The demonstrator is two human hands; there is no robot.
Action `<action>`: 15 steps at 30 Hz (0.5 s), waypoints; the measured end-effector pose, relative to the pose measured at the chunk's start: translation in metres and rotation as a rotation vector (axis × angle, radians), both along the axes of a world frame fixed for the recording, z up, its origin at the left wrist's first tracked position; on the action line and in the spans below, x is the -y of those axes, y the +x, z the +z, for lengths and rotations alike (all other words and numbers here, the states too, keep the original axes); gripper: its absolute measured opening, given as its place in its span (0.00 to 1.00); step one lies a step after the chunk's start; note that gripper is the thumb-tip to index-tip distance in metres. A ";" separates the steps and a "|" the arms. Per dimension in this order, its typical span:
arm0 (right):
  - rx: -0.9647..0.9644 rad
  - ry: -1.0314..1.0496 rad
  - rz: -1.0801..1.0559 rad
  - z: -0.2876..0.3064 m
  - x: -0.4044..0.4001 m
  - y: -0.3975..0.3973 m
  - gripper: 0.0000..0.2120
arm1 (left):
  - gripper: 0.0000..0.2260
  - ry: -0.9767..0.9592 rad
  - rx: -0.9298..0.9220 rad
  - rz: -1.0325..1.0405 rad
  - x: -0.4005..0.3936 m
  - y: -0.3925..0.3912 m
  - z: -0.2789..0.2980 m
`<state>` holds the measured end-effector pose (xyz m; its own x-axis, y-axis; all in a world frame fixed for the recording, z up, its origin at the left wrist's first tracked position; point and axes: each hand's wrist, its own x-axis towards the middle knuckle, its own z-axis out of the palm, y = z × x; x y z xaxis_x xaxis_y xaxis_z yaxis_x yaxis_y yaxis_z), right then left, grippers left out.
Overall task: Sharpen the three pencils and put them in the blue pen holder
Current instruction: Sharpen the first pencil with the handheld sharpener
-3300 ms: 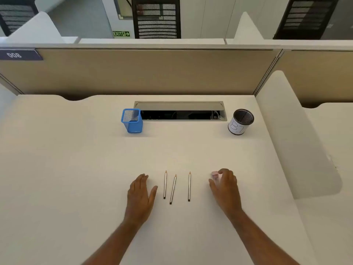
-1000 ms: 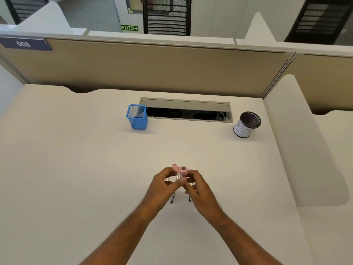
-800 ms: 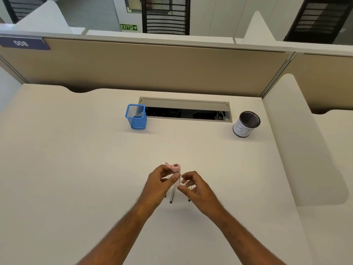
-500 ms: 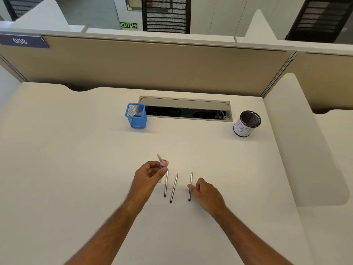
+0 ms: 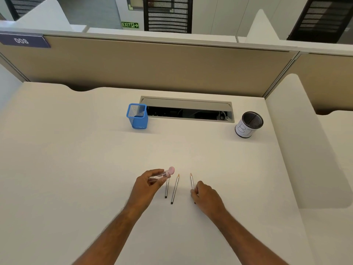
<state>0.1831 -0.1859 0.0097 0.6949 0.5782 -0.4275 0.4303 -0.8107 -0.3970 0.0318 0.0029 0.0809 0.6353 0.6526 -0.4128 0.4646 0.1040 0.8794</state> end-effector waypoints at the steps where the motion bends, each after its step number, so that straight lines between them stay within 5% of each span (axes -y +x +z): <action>1: 0.005 -0.009 0.004 0.001 0.001 0.001 0.12 | 0.15 -0.002 -0.002 -0.012 0.000 0.000 0.000; 9: 0.119 -0.108 0.048 0.011 0.009 0.009 0.06 | 0.14 0.026 -0.004 -0.018 0.000 -0.001 -0.002; 15: 0.099 0.095 0.080 0.044 0.016 0.015 0.07 | 0.10 0.001 0.004 0.009 0.000 -0.001 0.000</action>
<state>0.1979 -0.2022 0.0536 0.6811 0.6680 -0.2998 0.5330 -0.7330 -0.4226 0.0304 0.0026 0.0811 0.6313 0.6584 -0.4098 0.4603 0.1071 0.8813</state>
